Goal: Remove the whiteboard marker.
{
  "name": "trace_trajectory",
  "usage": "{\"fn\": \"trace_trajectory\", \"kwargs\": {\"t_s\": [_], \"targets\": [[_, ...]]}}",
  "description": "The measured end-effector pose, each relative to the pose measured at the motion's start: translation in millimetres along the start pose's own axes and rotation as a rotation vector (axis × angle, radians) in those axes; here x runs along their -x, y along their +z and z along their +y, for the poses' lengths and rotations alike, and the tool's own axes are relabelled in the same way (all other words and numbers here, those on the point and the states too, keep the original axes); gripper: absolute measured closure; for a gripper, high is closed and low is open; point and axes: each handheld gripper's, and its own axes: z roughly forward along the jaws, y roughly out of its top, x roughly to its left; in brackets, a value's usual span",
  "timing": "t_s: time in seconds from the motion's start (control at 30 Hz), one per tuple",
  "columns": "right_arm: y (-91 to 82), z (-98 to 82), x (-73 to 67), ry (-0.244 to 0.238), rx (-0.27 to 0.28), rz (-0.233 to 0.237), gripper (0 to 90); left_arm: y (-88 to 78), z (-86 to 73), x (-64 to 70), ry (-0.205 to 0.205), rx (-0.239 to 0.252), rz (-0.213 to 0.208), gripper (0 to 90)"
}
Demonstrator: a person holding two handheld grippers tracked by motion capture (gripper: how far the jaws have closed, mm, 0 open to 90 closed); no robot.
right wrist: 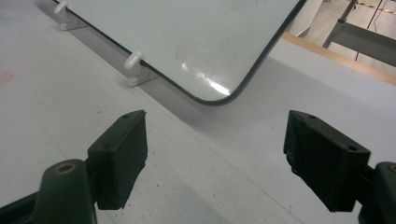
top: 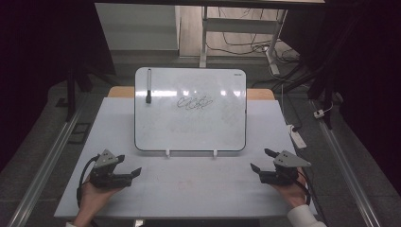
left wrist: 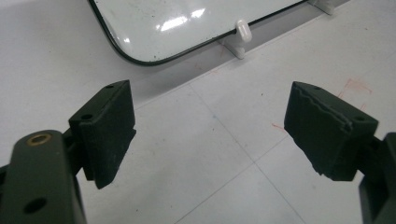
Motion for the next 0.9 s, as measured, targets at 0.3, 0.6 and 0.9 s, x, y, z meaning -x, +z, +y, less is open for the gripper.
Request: {"fn": "trace_trajectory", "kwargs": {"t_s": [0.3,0.6,0.9], "targets": [[0.3,-7.0,2.7,0.007,-0.002,-0.003,21.9,3.8,2.8,4.3,0.009,-0.003,0.007,18.6],[2.0,-3.4,-0.3,-0.002,-0.006,-0.011,23.8,-5.4,0.1,7.5,0.003,0.002,0.026,20.7],[0.8,-1.6,-5.3,-0.007,-0.01,-0.017,24.1,-15.0,21.2,16.3,0.017,0.032,0.038,22.6]]}}
